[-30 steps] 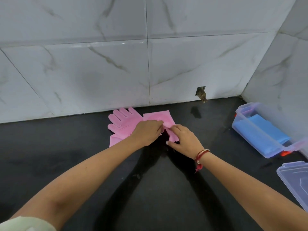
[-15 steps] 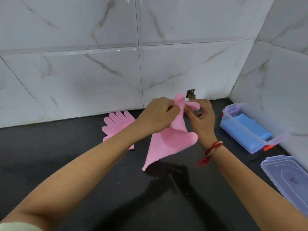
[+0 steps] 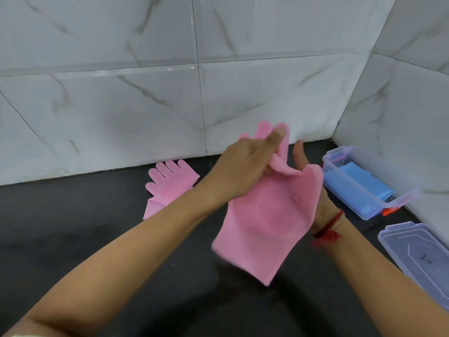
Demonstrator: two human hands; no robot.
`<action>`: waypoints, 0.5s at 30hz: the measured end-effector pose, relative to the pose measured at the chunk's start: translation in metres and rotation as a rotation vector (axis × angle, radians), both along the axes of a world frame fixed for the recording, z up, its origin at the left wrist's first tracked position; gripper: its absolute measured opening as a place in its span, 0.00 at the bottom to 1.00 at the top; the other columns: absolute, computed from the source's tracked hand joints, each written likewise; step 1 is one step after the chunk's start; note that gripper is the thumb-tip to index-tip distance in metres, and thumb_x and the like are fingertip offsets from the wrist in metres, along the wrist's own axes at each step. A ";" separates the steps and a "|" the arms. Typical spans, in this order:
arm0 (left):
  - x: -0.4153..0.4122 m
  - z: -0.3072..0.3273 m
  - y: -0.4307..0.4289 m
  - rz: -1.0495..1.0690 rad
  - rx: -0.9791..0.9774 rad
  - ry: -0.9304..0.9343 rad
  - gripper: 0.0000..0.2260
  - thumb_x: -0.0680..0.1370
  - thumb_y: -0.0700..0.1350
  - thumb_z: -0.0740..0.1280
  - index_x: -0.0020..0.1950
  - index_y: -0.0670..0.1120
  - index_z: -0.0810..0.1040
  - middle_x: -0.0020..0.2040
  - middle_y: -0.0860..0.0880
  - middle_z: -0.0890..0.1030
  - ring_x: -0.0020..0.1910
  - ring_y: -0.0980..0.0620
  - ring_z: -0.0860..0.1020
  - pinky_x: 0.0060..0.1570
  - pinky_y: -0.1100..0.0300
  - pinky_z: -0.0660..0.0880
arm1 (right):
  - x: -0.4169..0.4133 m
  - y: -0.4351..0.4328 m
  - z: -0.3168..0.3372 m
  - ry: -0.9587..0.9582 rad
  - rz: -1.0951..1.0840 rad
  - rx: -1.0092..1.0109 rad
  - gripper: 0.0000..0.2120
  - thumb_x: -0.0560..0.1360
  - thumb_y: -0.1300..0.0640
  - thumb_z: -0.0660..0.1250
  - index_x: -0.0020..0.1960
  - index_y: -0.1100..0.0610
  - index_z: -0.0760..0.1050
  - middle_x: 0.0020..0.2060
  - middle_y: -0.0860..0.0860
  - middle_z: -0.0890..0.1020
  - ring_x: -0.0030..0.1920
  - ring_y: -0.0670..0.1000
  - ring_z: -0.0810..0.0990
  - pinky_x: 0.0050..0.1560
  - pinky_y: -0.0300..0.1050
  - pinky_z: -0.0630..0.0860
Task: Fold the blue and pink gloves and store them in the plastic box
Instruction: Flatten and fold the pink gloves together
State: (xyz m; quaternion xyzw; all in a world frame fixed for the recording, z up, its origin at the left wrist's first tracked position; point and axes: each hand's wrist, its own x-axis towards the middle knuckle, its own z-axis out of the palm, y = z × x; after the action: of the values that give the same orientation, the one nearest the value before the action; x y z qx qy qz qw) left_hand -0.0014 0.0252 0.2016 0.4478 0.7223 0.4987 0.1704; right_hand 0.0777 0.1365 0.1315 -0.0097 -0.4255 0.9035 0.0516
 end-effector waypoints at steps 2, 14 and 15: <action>-0.003 -0.032 0.006 -0.056 -0.121 0.105 0.29 0.77 0.62 0.46 0.49 0.43 0.79 0.48 0.42 0.82 0.49 0.44 0.79 0.54 0.49 0.76 | 0.007 0.010 -0.023 -0.160 -0.057 0.100 0.32 0.70 0.35 0.65 0.66 0.53 0.72 0.58 0.51 0.80 0.62 0.53 0.76 0.72 0.55 0.59; -0.007 -0.185 0.011 -0.029 -0.346 0.263 0.33 0.78 0.57 0.58 0.77 0.48 0.49 0.74 0.50 0.64 0.70 0.52 0.64 0.68 0.51 0.63 | -0.050 0.040 -0.084 -0.692 0.143 0.314 0.37 0.70 0.26 0.49 0.49 0.56 0.80 0.45 0.57 0.82 0.53 0.59 0.79 0.53 0.52 0.78; -0.009 -0.190 0.014 -0.020 -0.425 0.306 0.35 0.77 0.60 0.56 0.78 0.49 0.45 0.76 0.50 0.59 0.74 0.51 0.60 0.71 0.47 0.58 | -0.058 0.046 -0.085 -0.744 0.100 0.308 0.44 0.68 0.23 0.47 0.56 0.58 0.79 0.51 0.60 0.81 0.58 0.61 0.78 0.56 0.55 0.77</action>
State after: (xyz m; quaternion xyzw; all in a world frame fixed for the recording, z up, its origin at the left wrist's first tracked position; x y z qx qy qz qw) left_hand -0.0103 0.0394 0.0113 0.4792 0.8238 0.2606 0.1541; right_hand 0.0194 0.1826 0.0466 -0.3074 -0.5453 0.7655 -0.1490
